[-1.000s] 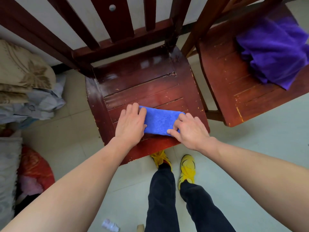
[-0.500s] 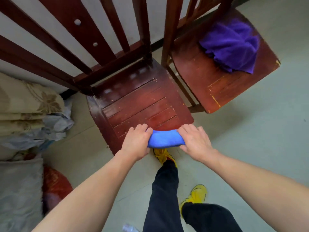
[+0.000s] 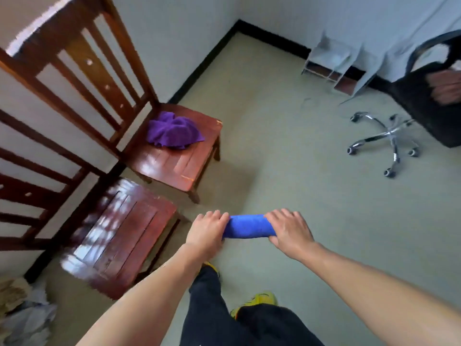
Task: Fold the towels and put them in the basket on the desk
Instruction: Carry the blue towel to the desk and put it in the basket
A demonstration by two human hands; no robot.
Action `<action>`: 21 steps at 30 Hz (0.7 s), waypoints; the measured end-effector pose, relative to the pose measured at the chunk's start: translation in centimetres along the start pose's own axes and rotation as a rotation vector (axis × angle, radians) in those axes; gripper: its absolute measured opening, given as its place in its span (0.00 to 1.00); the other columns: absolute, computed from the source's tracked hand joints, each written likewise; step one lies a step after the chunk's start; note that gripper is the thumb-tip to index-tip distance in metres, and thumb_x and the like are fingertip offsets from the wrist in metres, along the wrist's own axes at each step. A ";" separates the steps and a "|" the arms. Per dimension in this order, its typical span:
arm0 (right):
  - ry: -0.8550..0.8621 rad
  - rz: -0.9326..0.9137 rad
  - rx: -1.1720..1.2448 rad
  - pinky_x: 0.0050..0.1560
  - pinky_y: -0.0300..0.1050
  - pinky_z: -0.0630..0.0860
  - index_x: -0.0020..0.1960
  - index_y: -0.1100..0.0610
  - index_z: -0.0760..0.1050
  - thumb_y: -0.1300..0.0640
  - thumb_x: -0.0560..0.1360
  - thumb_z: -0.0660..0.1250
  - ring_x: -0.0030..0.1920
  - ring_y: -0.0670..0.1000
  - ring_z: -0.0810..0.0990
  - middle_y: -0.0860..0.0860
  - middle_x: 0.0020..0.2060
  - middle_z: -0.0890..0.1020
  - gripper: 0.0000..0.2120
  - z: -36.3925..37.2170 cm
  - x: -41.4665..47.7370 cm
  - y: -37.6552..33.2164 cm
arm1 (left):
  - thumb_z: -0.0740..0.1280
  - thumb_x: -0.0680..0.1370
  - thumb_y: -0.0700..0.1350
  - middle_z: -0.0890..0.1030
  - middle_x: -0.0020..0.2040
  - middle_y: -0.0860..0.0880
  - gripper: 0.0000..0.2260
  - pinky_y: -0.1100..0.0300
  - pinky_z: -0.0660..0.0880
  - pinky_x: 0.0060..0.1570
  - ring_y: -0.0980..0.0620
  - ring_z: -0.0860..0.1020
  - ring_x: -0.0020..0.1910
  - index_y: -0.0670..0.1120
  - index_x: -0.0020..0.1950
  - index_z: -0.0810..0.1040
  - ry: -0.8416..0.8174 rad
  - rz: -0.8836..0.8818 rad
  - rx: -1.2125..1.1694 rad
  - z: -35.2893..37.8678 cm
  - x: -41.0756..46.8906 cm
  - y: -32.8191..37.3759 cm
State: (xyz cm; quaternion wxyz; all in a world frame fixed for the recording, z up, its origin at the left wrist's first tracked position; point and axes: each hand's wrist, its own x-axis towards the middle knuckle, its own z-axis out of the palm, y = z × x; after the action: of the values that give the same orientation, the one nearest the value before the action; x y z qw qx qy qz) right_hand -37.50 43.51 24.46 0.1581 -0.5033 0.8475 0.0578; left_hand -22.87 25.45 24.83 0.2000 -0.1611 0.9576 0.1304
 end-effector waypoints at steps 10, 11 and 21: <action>0.179 0.497 0.122 0.54 0.48 0.66 0.59 0.52 0.71 0.48 0.71 0.66 0.60 0.54 0.72 0.48 0.57 0.75 0.19 -5.7 -16.3 19.2 | 0.61 0.76 0.45 0.72 0.60 0.47 0.18 0.54 0.66 0.56 0.44 0.71 0.59 0.46 0.65 0.66 0.097 0.499 0.325 -11.0 8.8 24.0; 0.208 0.533 0.119 0.54 0.48 0.66 0.59 0.52 0.71 0.48 0.70 0.66 0.59 0.54 0.72 0.48 0.57 0.76 0.19 -6.0 -17.2 20.8 | 0.61 0.76 0.45 0.72 0.61 0.47 0.18 0.54 0.65 0.57 0.45 0.70 0.59 0.46 0.66 0.65 0.110 0.541 0.351 -11.8 9.9 25.8; 0.327 0.925 0.122 0.47 0.50 0.73 0.52 0.54 0.75 0.49 0.64 0.71 0.51 0.55 0.77 0.49 0.49 0.79 0.19 -8.4 -25.6 37.3 | 0.61 0.76 0.47 0.73 0.62 0.47 0.20 0.53 0.65 0.58 0.44 0.71 0.60 0.46 0.67 0.65 0.146 0.897 0.527 -18.0 22.3 46.7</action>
State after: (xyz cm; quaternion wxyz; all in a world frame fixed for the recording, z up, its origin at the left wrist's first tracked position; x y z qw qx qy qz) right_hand -60.43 80.90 38.45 0.0098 -0.0667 0.9977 -0.0076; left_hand -65.26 56.75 39.98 0.0912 0.3117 0.9443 -0.0535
